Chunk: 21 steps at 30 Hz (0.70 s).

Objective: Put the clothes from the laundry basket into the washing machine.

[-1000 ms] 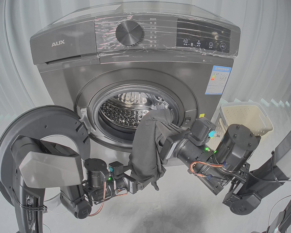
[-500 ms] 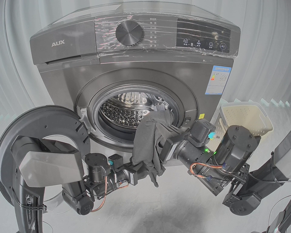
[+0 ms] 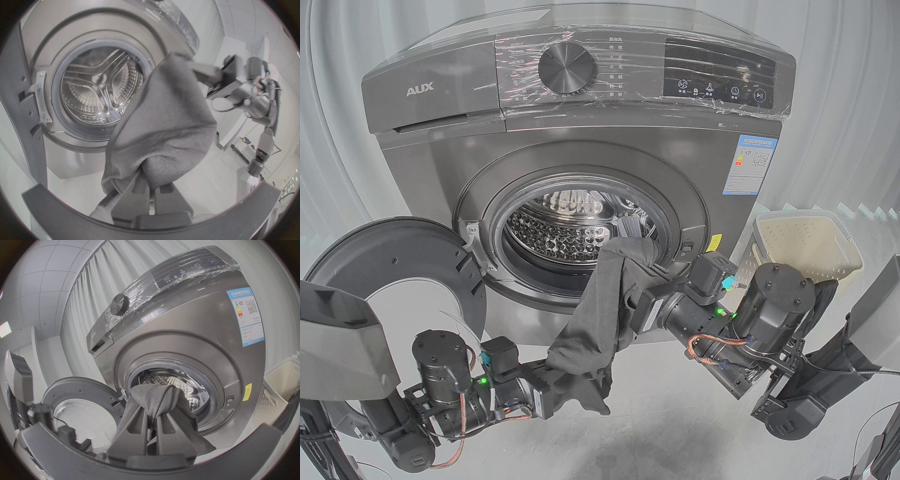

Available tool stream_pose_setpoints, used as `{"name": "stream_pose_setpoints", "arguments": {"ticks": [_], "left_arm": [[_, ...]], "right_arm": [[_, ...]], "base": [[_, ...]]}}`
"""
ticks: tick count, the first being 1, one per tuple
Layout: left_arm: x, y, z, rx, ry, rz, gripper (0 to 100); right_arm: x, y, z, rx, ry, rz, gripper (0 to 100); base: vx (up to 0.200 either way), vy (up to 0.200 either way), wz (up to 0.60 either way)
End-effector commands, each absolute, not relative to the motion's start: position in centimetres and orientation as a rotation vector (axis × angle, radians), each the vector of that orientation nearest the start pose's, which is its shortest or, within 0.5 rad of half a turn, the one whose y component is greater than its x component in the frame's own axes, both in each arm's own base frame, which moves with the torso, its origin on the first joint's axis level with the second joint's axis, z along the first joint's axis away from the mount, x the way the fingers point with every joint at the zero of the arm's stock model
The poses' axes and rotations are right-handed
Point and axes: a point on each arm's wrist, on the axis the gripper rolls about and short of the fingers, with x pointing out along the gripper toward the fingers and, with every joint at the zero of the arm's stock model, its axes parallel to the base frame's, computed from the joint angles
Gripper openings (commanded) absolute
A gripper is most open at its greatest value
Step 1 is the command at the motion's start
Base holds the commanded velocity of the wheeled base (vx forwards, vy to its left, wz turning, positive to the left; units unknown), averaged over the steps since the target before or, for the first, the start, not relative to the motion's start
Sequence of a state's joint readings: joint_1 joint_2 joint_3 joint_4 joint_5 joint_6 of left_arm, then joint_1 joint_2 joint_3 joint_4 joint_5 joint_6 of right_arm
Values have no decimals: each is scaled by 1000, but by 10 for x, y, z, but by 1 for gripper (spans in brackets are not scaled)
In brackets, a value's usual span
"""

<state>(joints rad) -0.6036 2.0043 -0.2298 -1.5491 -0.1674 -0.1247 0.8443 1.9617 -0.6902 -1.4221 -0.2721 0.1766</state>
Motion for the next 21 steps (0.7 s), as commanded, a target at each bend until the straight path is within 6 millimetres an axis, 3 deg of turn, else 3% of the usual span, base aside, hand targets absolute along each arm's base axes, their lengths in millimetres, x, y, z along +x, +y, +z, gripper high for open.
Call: {"name": "stream_pose_setpoints", "arguments": {"ticks": [1,11,12,21], "left_arm": [[189,-144,88,-60,200,-804,0],[195,-144,65,-31,294,-785,0],[197,-146,62,-33,305,-780,100],[211,-154,37,-9,376,-767,100]], "right_arm": [[238,248,136,237,-56,557,0],[233,250,139,243,-65,570,0],[233,250,140,243,-68,570,0],[231,251,142,248,-74,578,0]], "base": [[0,0,0],[0,0,0],[0,0,0],[0,0,0]]}}
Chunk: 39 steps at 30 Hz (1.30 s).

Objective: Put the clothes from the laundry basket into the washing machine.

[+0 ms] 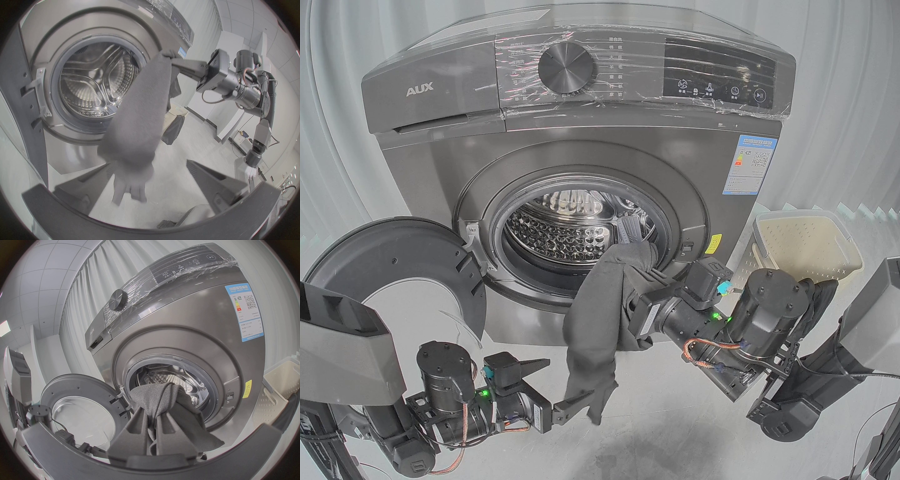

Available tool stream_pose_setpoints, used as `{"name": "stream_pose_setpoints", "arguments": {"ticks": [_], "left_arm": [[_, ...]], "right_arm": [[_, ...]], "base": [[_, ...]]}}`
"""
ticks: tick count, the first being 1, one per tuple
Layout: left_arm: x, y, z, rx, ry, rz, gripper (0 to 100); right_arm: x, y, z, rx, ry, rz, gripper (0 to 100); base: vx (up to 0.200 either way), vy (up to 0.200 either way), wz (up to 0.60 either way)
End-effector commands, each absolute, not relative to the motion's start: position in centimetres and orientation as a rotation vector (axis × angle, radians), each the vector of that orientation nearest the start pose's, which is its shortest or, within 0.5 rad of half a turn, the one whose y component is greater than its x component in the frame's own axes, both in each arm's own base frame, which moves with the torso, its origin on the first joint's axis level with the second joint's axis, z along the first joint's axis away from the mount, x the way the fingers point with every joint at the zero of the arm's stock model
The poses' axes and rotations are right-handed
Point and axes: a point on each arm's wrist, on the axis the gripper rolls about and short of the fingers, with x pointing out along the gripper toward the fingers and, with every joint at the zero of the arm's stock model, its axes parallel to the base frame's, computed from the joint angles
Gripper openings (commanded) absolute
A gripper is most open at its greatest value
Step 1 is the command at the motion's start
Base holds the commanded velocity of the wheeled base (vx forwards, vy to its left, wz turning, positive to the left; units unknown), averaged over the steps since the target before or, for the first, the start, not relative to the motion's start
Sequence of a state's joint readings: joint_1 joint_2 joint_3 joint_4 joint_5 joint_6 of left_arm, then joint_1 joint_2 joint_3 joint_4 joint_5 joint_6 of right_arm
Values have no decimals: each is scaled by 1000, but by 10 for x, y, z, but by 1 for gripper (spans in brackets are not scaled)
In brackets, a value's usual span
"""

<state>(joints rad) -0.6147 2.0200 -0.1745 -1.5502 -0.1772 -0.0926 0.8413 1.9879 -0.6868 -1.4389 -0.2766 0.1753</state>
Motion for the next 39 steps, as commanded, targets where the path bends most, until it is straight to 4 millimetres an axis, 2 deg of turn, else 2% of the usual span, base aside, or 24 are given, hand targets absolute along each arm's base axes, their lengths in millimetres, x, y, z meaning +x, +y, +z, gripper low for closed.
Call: {"name": "stream_pose_setpoints", "arguments": {"ticks": [1,6,14,23,39], "left_arm": [[215,-157,29,-1,395,-769,100],[221,-166,20,5,405,-779,100],[228,-175,16,4,390,-792,100],[242,-180,12,-3,364,-761,100],[257,-182,6,-13,348,-719,100]], "right_arm": [[231,252,142,249,-76,581,0],[233,252,145,254,-88,576,0],[234,255,149,265,-104,580,0],[232,260,156,279,-130,600,0],[226,266,158,285,-135,625,0]], "base": [[0,0,0],[0,0,0],[0,0,0],[0,0,0],[0,0,0]]}}
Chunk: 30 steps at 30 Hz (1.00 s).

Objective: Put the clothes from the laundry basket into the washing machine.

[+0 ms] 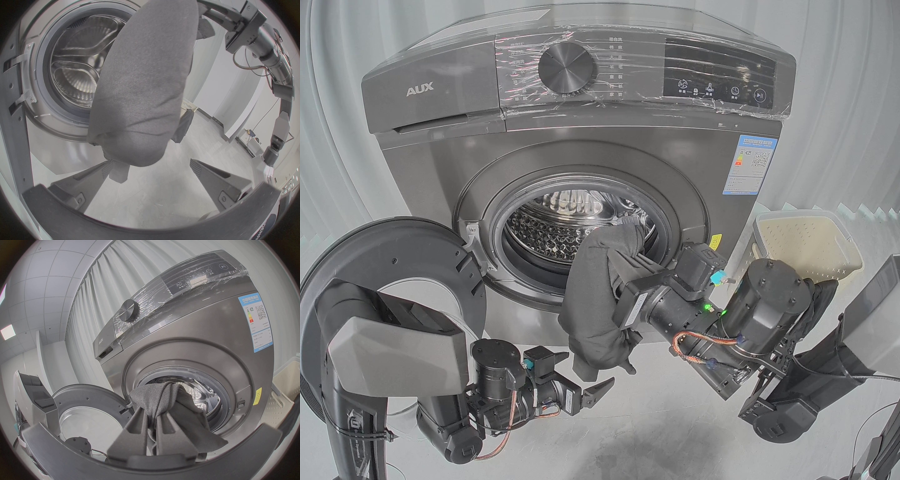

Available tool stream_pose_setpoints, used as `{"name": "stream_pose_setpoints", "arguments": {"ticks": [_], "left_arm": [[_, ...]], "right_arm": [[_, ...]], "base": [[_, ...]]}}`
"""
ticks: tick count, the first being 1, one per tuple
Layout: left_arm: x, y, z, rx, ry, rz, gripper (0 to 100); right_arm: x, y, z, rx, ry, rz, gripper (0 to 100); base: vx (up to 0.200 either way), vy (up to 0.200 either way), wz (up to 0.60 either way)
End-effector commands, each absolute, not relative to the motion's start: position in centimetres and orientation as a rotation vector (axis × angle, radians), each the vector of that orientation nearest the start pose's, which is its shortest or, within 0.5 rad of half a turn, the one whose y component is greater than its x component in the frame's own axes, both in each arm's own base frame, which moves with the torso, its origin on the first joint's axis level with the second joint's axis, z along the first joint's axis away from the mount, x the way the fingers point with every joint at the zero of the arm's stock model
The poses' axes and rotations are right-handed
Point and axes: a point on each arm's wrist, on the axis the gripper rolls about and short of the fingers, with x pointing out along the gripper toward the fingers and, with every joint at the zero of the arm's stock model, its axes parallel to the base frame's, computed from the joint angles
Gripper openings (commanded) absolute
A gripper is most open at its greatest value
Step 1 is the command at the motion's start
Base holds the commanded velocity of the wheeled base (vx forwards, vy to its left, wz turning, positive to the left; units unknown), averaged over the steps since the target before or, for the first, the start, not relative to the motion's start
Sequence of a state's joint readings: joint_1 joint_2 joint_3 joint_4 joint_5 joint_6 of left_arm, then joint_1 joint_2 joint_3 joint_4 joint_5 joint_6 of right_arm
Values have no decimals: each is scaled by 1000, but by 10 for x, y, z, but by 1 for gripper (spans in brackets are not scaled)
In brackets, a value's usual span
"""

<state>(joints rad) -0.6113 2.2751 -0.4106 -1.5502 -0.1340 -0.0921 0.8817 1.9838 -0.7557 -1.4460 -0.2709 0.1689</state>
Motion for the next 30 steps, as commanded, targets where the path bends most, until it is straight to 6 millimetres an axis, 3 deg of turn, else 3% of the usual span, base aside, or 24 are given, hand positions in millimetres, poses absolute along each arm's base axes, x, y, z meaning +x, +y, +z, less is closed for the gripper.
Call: {"name": "stream_pose_setpoints", "arguments": {"ticks": [1,7,8,12,21,30], "left_arm": [[257,-182,6,-13,346,-716,100],[262,-184,3,-12,338,-686,100],[262,-184,3,-13,338,-686,0],[262,-184,6,-14,330,-676,0],[244,-174,33,-24,293,-685,0],[236,-171,32,-22,319,-691,0]], "right_arm": [[226,266,158,284,-134,625,0],[226,266,158,287,-139,625,0],[226,266,158,288,-140,625,0],[225,265,158,289,-140,625,0],[229,264,155,286,-134,614,0],[229,263,155,287,-132,613,0]], "base": [[0,0,0],[0,0,0],[0,0,0],[0,0,0],[0,0,0],[0,0,0]]}}
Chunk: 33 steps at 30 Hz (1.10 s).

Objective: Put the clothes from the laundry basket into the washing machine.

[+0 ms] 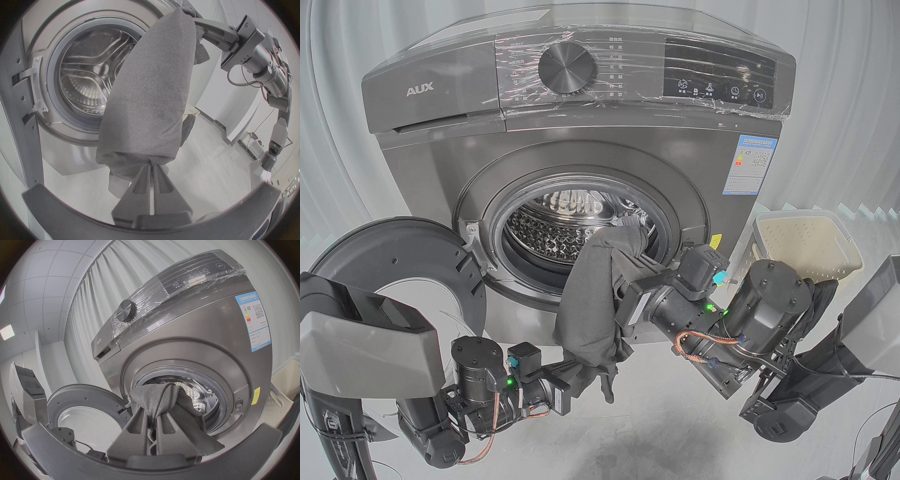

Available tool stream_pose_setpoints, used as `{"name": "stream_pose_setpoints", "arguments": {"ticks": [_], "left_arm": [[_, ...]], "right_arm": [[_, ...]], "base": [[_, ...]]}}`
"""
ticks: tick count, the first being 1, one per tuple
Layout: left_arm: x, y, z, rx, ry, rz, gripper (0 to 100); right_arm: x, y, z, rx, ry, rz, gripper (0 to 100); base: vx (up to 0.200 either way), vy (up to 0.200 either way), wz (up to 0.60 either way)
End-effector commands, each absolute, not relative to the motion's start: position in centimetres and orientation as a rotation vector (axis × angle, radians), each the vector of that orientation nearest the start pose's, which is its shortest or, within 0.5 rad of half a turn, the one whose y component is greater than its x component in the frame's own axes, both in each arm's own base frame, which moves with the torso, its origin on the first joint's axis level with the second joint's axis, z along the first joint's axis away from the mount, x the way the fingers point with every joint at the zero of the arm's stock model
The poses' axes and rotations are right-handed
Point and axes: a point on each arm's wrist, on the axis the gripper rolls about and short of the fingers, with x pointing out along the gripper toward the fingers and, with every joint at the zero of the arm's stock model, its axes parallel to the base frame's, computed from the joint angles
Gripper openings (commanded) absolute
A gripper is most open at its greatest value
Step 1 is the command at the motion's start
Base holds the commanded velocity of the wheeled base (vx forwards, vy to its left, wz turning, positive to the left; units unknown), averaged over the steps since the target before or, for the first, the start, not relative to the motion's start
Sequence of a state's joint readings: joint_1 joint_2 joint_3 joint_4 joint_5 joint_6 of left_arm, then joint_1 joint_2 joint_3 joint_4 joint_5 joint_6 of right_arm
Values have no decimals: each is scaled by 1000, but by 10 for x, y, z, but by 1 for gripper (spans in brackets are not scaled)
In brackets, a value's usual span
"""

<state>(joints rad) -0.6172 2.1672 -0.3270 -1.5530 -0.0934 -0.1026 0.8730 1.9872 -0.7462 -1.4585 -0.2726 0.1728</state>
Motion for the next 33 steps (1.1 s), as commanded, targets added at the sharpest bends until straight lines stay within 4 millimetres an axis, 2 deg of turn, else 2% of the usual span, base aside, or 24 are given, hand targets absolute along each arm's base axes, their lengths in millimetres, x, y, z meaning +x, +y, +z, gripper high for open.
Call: {"name": "stream_pose_setpoints", "arguments": {"ticks": [1,4,5,12,19,28,29,33], "left_arm": [[236,-171,29,-19,330,-693,0],[239,-171,15,-6,373,-686,0],[240,-171,11,-4,385,-684,100],[248,-177,-6,4,412,-678,100],[258,-190,-2,-8,354,-693,100],[268,-194,5,-21,300,-658,100],[268,-194,5,-21,300,-658,0],[266,-194,9,-21,293,-657,0]], "right_arm": [[228,264,156,287,-135,615,0],[228,264,156,287,-135,615,0],[228,264,156,287,-135,615,0],[226,266,157,289,-137,622,0],[226,265,156,288,-136,622,0],[226,265,156,288,-136,622,0],[226,265,157,289,-137,622,0],[226,265,156,288,-136,622,0]], "base": [[0,0,0],[0,0,0],[0,0,0],[0,0,0],[0,0,0],[0,0,0],[0,0,0],[0,0,0]]}}
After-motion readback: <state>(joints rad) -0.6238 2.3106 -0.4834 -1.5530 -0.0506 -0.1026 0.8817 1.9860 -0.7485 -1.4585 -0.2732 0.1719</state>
